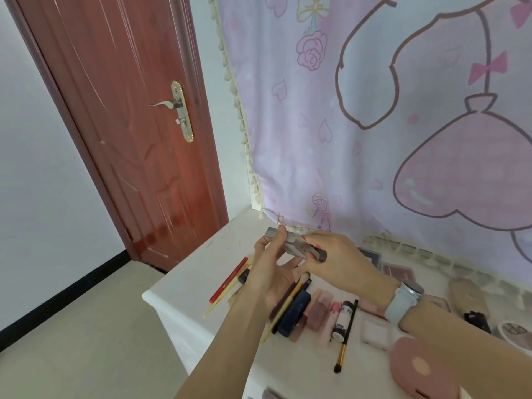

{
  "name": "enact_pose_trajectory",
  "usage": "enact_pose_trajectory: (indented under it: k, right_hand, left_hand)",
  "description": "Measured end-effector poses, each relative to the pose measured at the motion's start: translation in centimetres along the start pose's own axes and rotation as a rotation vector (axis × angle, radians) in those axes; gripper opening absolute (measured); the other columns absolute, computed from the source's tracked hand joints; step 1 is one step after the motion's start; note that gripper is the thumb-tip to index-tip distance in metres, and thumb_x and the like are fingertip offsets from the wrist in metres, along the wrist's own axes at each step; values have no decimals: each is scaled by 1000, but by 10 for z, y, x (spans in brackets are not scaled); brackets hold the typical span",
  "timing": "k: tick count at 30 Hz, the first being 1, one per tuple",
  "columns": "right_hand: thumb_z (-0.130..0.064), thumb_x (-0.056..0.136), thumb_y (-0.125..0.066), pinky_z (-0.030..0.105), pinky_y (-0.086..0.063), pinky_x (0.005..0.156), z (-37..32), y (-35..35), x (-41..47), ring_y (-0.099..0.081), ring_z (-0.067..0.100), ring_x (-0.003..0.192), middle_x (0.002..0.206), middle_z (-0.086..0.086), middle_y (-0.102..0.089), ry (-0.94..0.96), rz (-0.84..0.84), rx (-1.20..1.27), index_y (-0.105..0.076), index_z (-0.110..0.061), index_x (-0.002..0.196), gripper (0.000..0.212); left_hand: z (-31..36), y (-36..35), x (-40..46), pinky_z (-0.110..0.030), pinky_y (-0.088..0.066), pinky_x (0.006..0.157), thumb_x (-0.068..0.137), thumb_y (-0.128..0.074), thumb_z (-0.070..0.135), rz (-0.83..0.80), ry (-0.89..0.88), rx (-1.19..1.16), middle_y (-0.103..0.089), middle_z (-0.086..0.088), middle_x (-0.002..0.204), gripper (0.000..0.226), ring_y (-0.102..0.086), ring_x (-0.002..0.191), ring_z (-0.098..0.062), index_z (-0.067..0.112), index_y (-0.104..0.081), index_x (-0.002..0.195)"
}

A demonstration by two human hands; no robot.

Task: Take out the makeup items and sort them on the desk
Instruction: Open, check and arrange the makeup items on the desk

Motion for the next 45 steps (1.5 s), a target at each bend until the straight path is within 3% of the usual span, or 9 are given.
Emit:
enact_pose_trajectory:
  k: [8,14,19,26,29,32,36,40,45]
  right_hand:
    - [-8,77,-52,29,-42,67,-1,4,0,-49,17,69,77,2,-60,-21,-4,-64,-68,-8,96,25]
    - [-12,80,-52,34,-46,78,-18,3,-16,-57,24,83,90,9,-65,-44,-65,-142,-67,-4,100,26]
    - [-15,80,-52,30,-46,74,-36,0,-23,-55,20,81,88,2,-63,-17,-81,-187,-66,-13,109,32]
    - [-10,76,-51,22,-36,57,-44,-1,-11,-46,9,59,67,-1,-55,-28,-42,-175,-61,-14,72,12]
    - [-6,76,-52,10,-35,55,-38,8,-2,-46,-2,54,59,-15,-46,-74,-41,-54,-45,-39,59,38]
    - [-15,84,-53,13,-39,66,-28,7,3,-53,0,68,75,-13,-58,-92,-136,-7,-60,-20,73,14]
    - [-27,91,-52,29,-45,80,-14,-5,15,-58,19,84,92,8,-63,-74,-189,-58,-66,-4,93,27]
    - [-23,93,-49,32,-43,74,-6,-22,37,-56,27,75,83,17,-61,-62,-156,-145,-64,5,86,33]
    - [-20,96,-43,32,-38,67,6,-42,78,-52,26,70,78,12,-54,-77,-134,-152,-58,-4,77,28]
  left_hand:
    - [-3,0,7,-49,-56,72,82,-66,24,-28,5,-18,-56,-23,117,40,-68,84,-37,13,-44,113]
    - [-8,4,-16,-59,-41,97,85,-63,22,6,63,-55,-57,-20,108,24,-53,115,-41,3,-59,99]
    - [-7,9,-35,-52,-47,92,90,-56,28,-57,87,-76,-58,-21,108,26,-62,97,-37,3,-61,86]
    - [6,12,-34,-57,-43,95,90,-55,28,-108,28,-56,-63,-18,101,25,-60,99,-43,5,-62,97]
    - [4,19,-30,-60,-36,100,91,-55,30,-148,75,-58,-61,-18,109,31,-53,110,-46,7,-62,111]
    - [2,25,-27,-56,-39,99,88,-55,34,-182,154,-109,-64,-18,104,33,-54,107,-43,7,-72,97]
    - [8,33,-8,-50,-49,85,93,-46,35,-99,305,-104,-58,-22,111,41,-61,96,-45,0,-60,109]
    - [22,40,18,-54,-47,91,87,-56,41,0,326,-32,-55,-22,115,48,-57,102,-45,1,-57,114]
    - [42,48,58,-49,-55,78,82,-67,18,133,217,117,-56,-17,100,19,-62,97,-35,4,-63,94]
Point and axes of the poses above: each hand's wrist, its own x-axis towards the middle knuckle, its own y-axis out of the back of the hand, z = x × y, the point moved 4 cm from there along x, towards the middle knuckle
